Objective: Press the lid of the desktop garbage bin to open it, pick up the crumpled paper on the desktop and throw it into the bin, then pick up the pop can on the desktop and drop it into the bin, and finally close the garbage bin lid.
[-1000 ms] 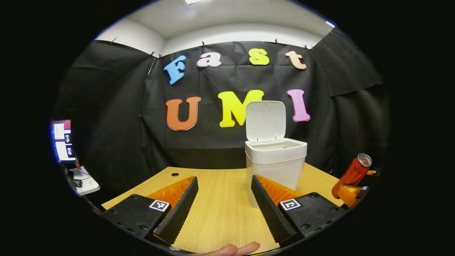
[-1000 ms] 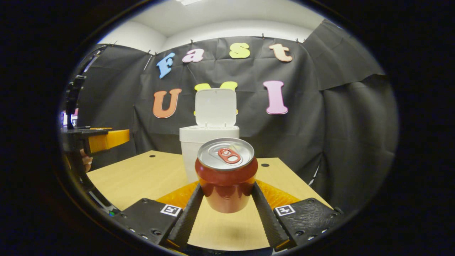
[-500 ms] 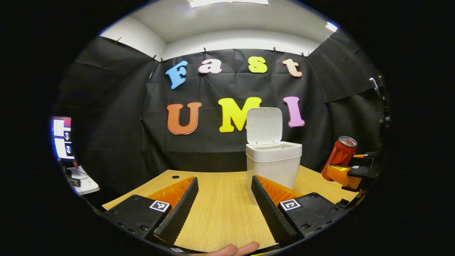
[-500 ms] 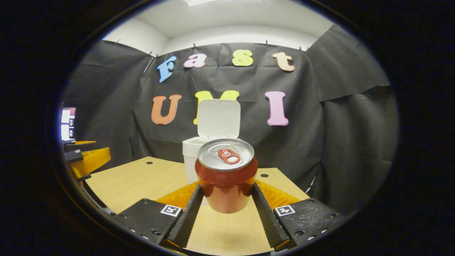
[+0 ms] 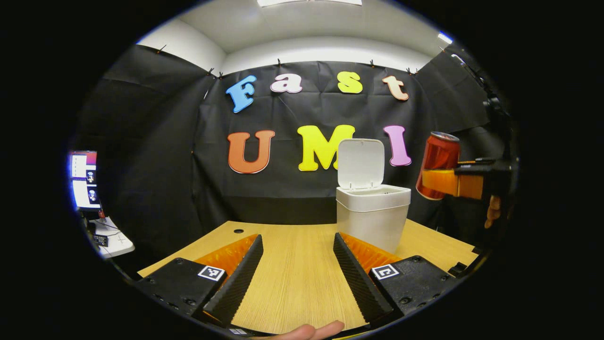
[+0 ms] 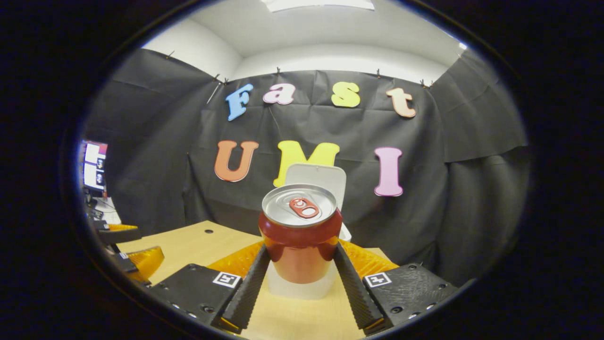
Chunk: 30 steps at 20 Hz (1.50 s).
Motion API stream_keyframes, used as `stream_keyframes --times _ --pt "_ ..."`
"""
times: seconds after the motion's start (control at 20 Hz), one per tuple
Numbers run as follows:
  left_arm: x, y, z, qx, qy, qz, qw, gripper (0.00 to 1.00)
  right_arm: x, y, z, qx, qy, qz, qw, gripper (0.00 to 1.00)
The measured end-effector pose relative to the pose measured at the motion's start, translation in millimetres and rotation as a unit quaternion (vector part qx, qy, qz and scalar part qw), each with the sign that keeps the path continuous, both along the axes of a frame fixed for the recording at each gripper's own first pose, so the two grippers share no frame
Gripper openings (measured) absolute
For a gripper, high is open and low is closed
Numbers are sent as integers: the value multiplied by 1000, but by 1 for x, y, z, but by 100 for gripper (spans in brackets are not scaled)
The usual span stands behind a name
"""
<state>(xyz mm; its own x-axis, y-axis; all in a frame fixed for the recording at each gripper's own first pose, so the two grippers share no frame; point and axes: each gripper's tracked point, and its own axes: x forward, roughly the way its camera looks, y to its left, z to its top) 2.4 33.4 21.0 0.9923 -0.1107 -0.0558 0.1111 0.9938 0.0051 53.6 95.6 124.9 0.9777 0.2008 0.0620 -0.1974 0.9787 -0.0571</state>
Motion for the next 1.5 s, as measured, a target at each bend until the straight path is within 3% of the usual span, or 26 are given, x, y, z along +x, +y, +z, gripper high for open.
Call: stream_keyframes --times 0.3,0.55,0.7,0.95,1.15,1.5 --pt "-6 -13 4 -31 1 -36 999 97 50 20 82 5 -25 12 1000 80" --pt "-4 -6 1 -35 2 -35 999 97 119 24 95 -4 -7 -16 1000 80" --pt "-1 6 2 -24 -2 -14 1000 97 163 27 72 -10 27 -27 999 80" --pt "5 3 -1 -30 0 -26 999 97 230 -2 23 -17 98 -83 992 80" --pt "14 5 -14 -41 18 -30 999 97 248 5 -6 18 140 -58 988 80" --pt "19 13 -17 -37 21 -22 999 97 256 4 -35 6 157 -63 986 80"
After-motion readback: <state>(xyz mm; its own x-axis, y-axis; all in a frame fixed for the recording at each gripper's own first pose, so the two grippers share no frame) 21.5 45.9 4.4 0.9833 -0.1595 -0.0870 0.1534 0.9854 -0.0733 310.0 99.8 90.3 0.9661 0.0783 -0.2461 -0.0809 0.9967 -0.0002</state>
